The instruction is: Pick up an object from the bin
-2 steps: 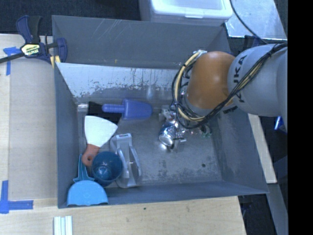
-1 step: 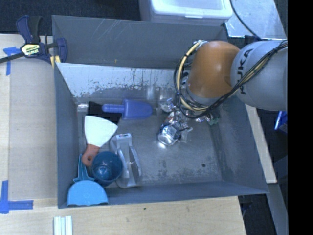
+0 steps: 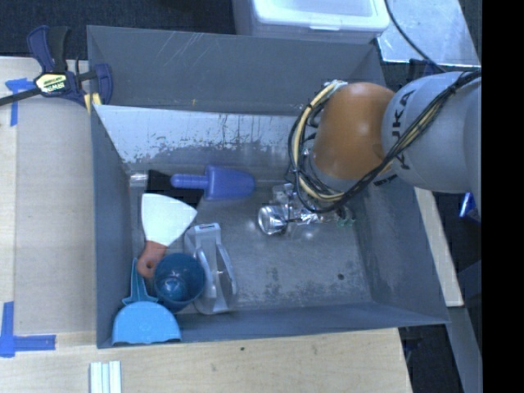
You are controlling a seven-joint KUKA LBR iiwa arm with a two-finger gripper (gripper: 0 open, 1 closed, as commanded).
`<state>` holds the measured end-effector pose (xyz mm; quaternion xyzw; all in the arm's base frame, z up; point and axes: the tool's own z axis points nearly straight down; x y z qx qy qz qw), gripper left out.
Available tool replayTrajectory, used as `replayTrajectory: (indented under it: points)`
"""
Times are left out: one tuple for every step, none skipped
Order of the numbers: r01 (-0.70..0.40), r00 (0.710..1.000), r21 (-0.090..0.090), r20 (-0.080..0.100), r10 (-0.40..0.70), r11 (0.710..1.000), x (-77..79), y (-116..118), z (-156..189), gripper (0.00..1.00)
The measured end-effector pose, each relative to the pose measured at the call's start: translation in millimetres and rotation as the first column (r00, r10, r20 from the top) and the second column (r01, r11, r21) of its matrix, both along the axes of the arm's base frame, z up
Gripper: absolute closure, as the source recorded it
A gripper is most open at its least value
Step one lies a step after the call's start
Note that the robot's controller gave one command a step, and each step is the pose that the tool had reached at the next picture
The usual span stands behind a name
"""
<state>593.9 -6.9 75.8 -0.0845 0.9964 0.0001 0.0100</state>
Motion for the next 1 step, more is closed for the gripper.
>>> replayTrajectory:
  points:
    - [0.0, 1.0, 0.0, 0.0, 0.0, 1.0, 0.0, 0.0, 0.0, 1.0]
